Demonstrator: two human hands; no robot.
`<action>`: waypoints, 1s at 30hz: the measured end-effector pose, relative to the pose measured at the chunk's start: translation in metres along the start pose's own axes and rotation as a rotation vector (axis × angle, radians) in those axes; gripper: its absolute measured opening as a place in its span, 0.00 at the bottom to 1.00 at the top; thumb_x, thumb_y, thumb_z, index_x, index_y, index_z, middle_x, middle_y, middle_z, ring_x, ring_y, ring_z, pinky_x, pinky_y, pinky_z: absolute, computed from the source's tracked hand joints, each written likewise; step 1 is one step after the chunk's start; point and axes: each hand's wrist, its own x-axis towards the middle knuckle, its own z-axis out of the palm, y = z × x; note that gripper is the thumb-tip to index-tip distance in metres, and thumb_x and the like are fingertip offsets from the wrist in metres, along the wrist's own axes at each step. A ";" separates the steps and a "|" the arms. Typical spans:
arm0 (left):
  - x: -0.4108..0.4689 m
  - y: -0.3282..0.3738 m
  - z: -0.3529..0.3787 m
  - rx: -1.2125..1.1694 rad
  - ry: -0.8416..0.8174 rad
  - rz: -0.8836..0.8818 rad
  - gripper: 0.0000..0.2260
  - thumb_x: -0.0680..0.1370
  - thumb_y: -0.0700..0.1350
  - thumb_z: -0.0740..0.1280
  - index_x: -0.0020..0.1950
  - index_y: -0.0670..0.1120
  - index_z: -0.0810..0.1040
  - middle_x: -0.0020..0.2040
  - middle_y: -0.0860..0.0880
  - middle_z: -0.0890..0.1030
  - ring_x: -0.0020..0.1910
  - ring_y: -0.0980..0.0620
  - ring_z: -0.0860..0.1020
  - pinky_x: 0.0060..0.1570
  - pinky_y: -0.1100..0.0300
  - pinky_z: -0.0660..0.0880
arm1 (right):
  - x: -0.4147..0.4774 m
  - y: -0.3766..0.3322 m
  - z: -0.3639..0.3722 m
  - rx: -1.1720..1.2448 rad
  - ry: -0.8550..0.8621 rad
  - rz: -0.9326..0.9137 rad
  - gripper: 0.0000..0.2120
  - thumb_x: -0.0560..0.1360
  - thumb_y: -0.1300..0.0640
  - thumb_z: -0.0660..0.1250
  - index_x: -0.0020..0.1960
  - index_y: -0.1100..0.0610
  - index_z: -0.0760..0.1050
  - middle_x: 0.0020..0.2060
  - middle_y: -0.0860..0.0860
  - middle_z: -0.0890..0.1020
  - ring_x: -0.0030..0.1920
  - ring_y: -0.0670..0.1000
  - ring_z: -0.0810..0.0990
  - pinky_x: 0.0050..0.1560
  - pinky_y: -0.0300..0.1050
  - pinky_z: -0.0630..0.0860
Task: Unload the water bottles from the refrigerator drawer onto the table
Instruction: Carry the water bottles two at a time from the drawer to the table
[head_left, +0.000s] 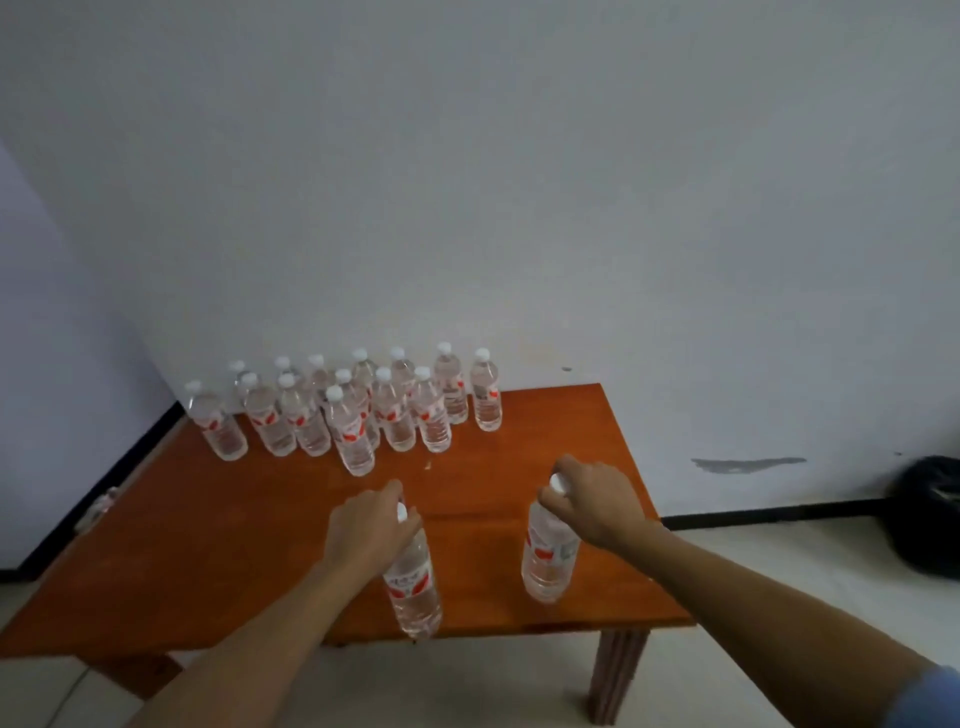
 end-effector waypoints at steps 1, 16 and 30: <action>0.015 -0.013 0.002 -0.006 0.006 -0.030 0.12 0.78 0.57 0.61 0.55 0.50 0.73 0.43 0.54 0.79 0.38 0.56 0.74 0.36 0.62 0.69 | 0.025 -0.006 0.007 0.000 -0.010 -0.025 0.17 0.77 0.38 0.59 0.55 0.51 0.72 0.40 0.47 0.80 0.37 0.46 0.79 0.37 0.40 0.79; 0.210 -0.203 0.026 -0.096 0.047 -0.189 0.14 0.77 0.54 0.63 0.58 0.49 0.74 0.47 0.50 0.81 0.45 0.49 0.80 0.45 0.54 0.77 | 0.275 -0.121 0.107 0.089 -0.091 -0.182 0.17 0.79 0.41 0.60 0.60 0.52 0.71 0.48 0.50 0.81 0.43 0.47 0.80 0.43 0.44 0.80; 0.308 -0.317 0.061 -0.116 -0.060 0.089 0.08 0.79 0.54 0.61 0.51 0.50 0.72 0.39 0.53 0.78 0.33 0.56 0.73 0.28 0.65 0.62 | 0.337 -0.186 0.175 0.008 -0.136 0.084 0.17 0.79 0.44 0.62 0.64 0.50 0.69 0.54 0.50 0.82 0.48 0.48 0.82 0.45 0.42 0.81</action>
